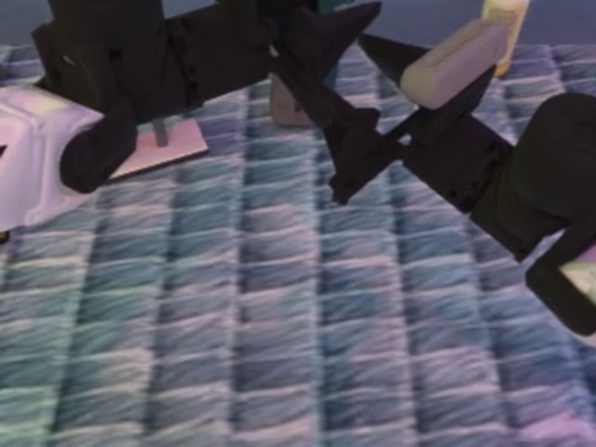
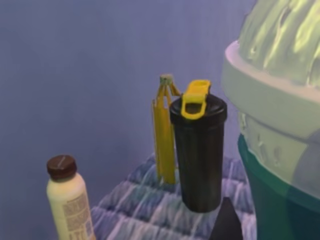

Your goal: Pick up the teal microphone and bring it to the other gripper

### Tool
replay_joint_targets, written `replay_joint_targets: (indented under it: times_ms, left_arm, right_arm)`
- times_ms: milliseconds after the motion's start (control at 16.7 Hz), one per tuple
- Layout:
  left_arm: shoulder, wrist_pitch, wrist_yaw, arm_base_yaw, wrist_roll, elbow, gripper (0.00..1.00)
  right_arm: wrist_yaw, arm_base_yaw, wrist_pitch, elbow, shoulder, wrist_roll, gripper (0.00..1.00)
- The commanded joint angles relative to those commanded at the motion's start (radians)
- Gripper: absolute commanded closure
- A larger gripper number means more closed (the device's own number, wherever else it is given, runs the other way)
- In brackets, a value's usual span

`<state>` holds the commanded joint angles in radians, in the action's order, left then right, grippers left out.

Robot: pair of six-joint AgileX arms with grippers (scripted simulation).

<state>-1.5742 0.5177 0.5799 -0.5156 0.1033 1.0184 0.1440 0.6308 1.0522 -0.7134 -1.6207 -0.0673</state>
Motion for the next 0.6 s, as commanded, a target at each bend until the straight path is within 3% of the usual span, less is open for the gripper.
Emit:
replay_joint_targets:
  times_ms: [600]
  left_arm:
    - [0.010,-0.002,0.007,0.011,0.004,-0.001,1.00]
  right_arm:
    - [0.000,-0.006,0.000,0.020,0.011,0.003,0.00]
